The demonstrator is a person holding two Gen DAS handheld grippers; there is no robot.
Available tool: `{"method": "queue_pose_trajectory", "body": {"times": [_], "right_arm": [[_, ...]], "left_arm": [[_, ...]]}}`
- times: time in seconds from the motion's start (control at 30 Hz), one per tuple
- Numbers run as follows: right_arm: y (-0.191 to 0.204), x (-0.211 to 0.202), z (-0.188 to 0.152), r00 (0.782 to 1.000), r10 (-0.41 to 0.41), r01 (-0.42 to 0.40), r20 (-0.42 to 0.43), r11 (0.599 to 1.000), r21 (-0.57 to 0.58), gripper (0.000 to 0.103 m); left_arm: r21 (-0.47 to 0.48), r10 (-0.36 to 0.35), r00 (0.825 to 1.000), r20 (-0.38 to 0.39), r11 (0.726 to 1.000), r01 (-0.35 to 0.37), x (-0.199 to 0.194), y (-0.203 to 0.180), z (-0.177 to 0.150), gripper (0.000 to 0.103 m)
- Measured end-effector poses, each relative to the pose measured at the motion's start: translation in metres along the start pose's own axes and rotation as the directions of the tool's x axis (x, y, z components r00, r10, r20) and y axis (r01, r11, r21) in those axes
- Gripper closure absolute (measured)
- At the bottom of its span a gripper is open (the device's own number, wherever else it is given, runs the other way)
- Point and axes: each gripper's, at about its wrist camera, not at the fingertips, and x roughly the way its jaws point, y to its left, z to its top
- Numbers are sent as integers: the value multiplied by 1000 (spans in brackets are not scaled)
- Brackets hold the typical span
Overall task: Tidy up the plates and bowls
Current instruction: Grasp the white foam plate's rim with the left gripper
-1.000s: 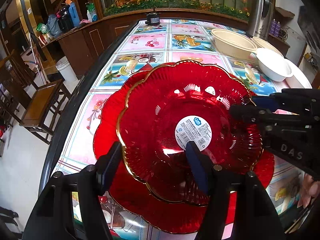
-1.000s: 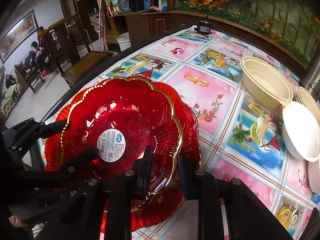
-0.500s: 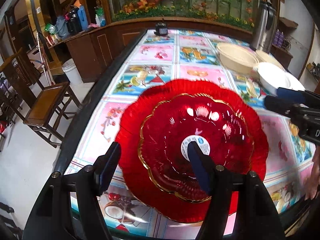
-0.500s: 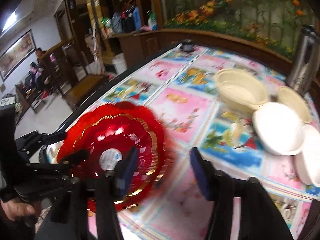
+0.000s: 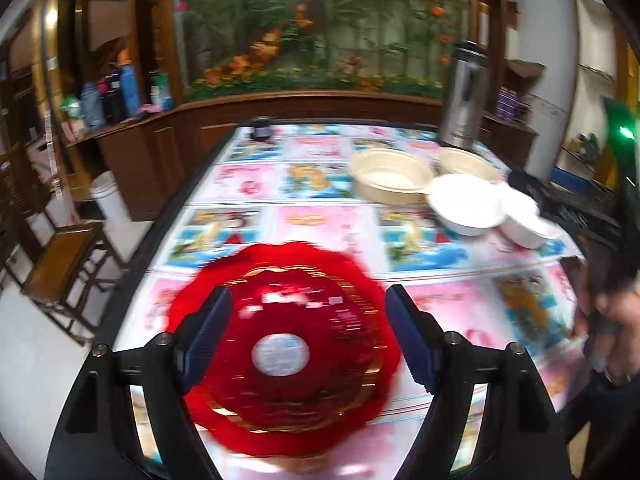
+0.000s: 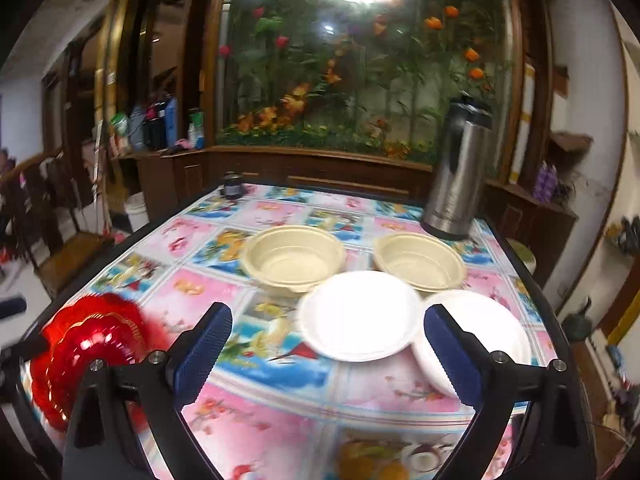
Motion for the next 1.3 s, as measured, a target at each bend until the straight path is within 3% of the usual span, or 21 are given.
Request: {"method": "queue_pose_trajectory", "body": {"times": [0.1,0.13,0.17,0.27,0.37,0.43,0.47,0.53,0.6,0.73,0.77,0.8,0.87,1.0,1.13,1.23,1.3], "right_arm": [[-41,17,10,1000,13,-13,-2,995,94,13],[-58,29,14,999,14,-10,-29,991,135,26],[-66,39,16,998,-16,24,-59,989,148,34],[-92,68,12,990,-96,111,-104,982,153,34],[-118,84,-4,991,-32,62,-130,970,235,53],[-132,85,-7,993,25,10,-117,957,289,52],[-137,83,-7,994,21,12,-110,956,293,52],[-142,74,-8,997,15,10,-77,951,308,49],[-147,67,-8,998,22,-3,-53,943,332,49],[-151,66,-9,998,39,-19,-48,931,364,49],[-152,67,-9,998,48,-27,-48,927,374,49],[-154,67,-9,997,59,-37,-47,923,382,49],[-154,66,-9,997,66,-43,-45,921,387,49],[-153,63,-9,994,103,-83,-32,917,391,49],[-141,63,-9,979,202,-174,-37,913,370,49],[-124,65,-9,958,281,-250,-50,911,327,49],[-117,66,-10,943,328,-293,-60,901,319,52]], "left_arm": [[21,-68,997,-32,997,69,10,-28,8,24],[18,-91,994,-53,996,92,16,-38,12,24],[10,-106,992,-69,994,107,21,-44,14,24],[-17,-147,981,-124,989,146,43,-66,22,24],[-70,-183,972,-149,982,174,66,-83,38,25],[-137,-245,955,-167,965,223,86,-93,53,27],[-167,-265,947,-180,957,236,97,-98,59,36],[-214,-298,932,-206,943,255,122,-109,73,38],[-223,-259,940,-223,952,210,146,-117,81,47],[-288,-290,913,-287,935,207,187,-126,83,58],[-292,-298,903,-311,934,208,198,-131,81,65],[-294,-301,898,-321,933,207,203,-133,80,86],[-269,-297,892,-342,940,210,206,-137,72,89],[-191,-270,899,-346,958,214,179,-135,58,91],[-157,-251,895,-369,966,207,145,-115,37,90],[-147,-217,912,-349,973,176,133,-105,30,89],[-136,-213,921,-326,975,178,130,-102,31,74]]}}
